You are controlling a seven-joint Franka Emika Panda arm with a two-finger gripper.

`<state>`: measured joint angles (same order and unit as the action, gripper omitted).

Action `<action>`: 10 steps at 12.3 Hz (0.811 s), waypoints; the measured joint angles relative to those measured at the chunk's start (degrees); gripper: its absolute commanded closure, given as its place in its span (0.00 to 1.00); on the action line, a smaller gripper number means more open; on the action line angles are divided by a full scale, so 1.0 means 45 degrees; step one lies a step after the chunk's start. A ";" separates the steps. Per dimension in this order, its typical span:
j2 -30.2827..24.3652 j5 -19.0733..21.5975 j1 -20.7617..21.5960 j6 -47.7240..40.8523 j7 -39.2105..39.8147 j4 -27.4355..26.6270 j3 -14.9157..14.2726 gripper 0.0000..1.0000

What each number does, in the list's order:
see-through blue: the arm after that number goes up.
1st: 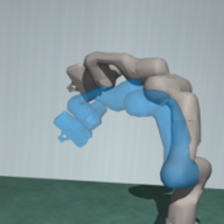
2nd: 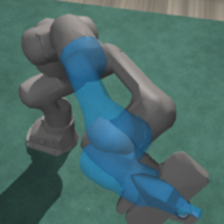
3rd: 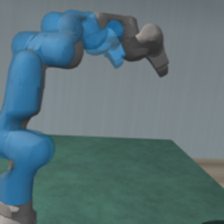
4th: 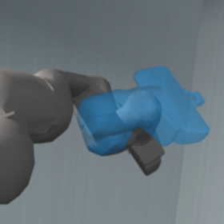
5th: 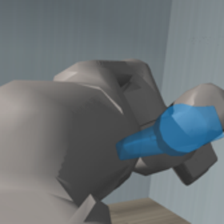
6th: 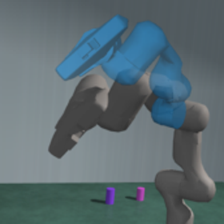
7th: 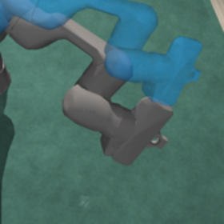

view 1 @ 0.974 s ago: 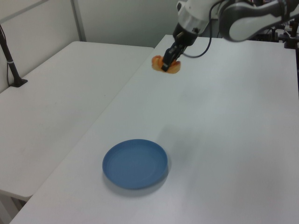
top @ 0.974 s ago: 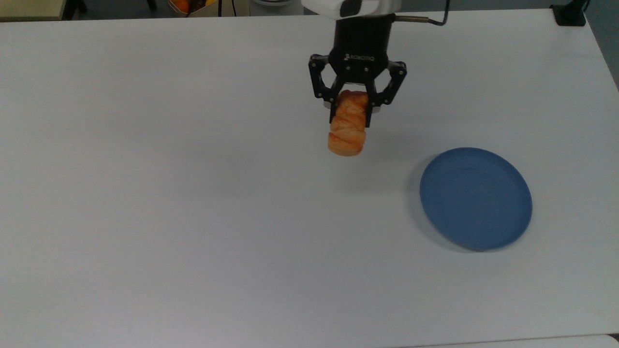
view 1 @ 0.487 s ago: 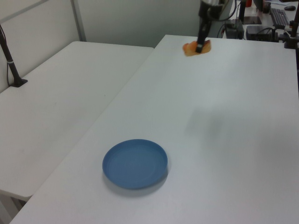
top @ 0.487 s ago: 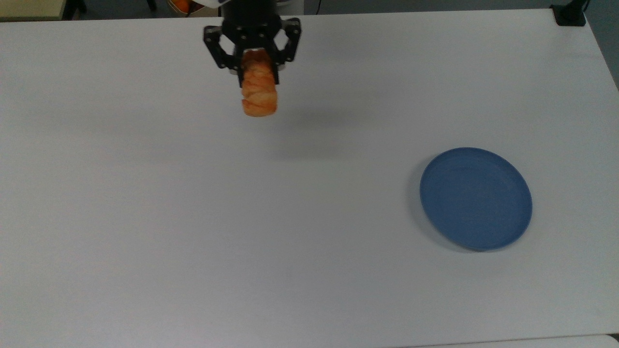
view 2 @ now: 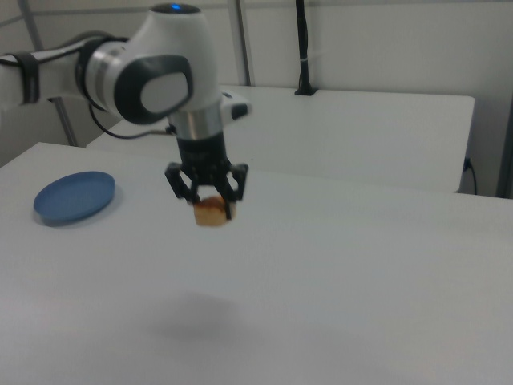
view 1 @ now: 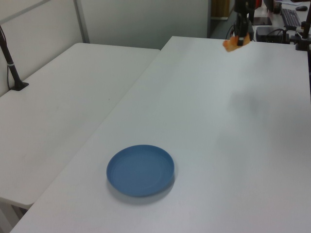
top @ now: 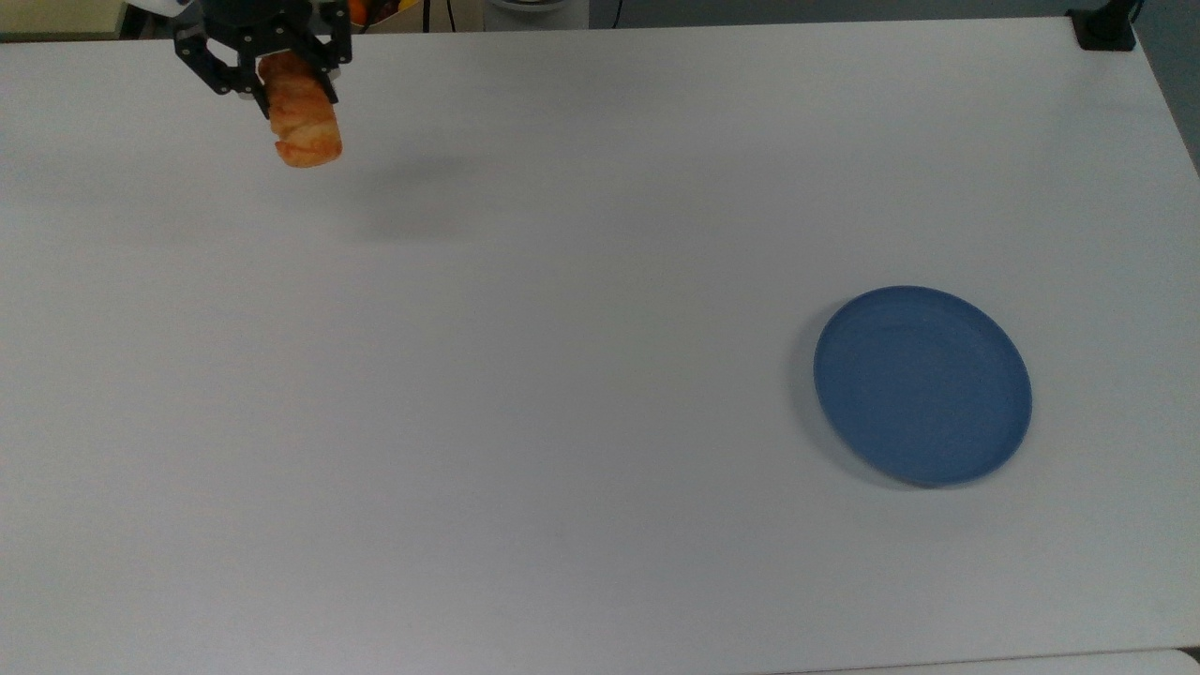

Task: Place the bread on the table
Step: 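Lift the bread off the plate and carry it away across the table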

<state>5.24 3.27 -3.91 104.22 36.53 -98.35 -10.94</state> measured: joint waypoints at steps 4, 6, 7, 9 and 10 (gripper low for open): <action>0.0194 -0.0006 -0.0038 0.0603 0.2140 -0.1423 -0.2301 0.42; 0.0368 -0.0007 -0.0079 0.1798 0.2677 -0.2029 -0.3379 0.42; 0.0486 -0.0006 -0.0137 0.2833 0.2869 -0.2371 -0.3731 0.43; 0.0677 -0.0006 -0.0479 0.4266 0.3306 -0.2932 -0.3870 0.43; 0.0768 -0.0006 -0.0592 0.4723 0.3604 -0.3126 -0.3875 0.43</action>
<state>8.70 3.24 -6.57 125.48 52.74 -112.41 -28.38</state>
